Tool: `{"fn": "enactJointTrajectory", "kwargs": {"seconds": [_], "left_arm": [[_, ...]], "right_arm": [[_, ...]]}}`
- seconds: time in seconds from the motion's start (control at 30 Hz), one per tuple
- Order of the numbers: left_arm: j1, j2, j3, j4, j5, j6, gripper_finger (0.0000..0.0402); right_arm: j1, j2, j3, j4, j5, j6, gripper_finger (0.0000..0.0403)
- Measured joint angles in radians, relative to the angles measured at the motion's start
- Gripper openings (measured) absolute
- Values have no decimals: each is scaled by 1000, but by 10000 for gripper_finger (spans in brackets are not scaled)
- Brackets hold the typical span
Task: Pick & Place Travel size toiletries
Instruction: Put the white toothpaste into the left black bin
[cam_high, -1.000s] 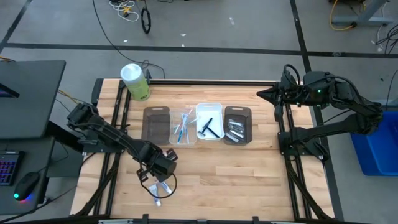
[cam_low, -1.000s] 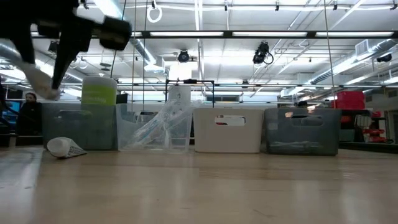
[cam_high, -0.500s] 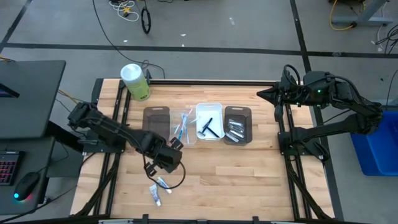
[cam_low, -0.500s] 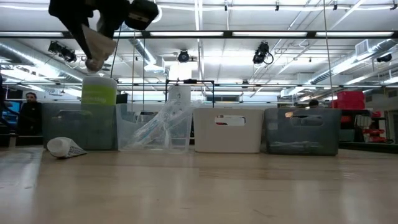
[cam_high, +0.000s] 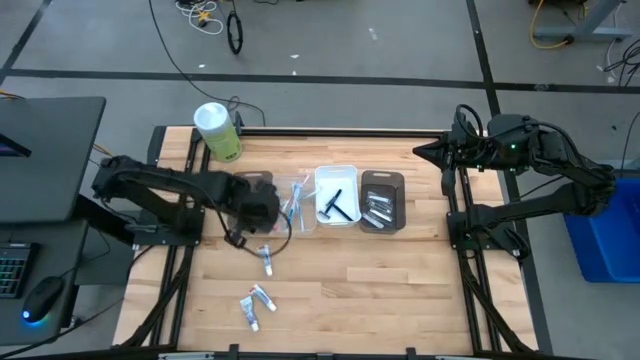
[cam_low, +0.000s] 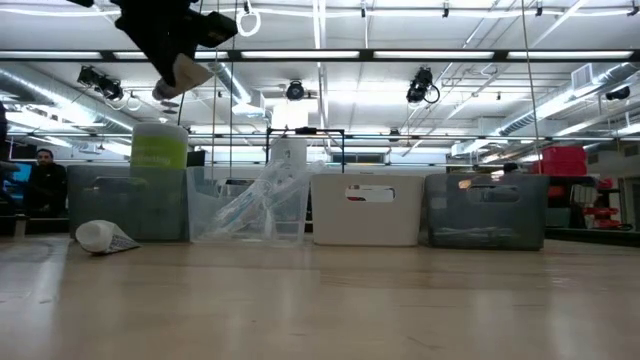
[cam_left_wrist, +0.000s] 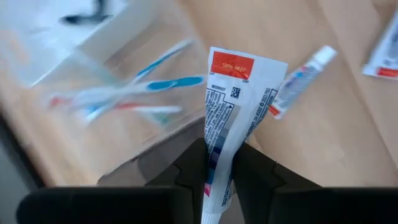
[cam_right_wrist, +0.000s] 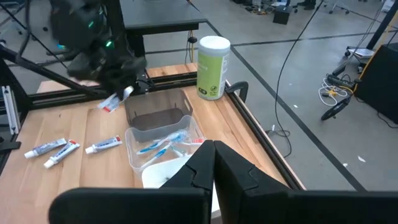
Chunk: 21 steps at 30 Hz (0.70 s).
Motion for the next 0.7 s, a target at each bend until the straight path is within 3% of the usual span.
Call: {"fn": "enactJointTrajectory", "kwargs": {"seconds": [0.37,0.7], "left_arm": [[128,-101,0,1,-12,-83,76],[182,-100,-78,60,-16,-372,73]], "right_arm": [[0,0,0,0,0,0,14],[0,0,0,0,0,-1,14]]}}
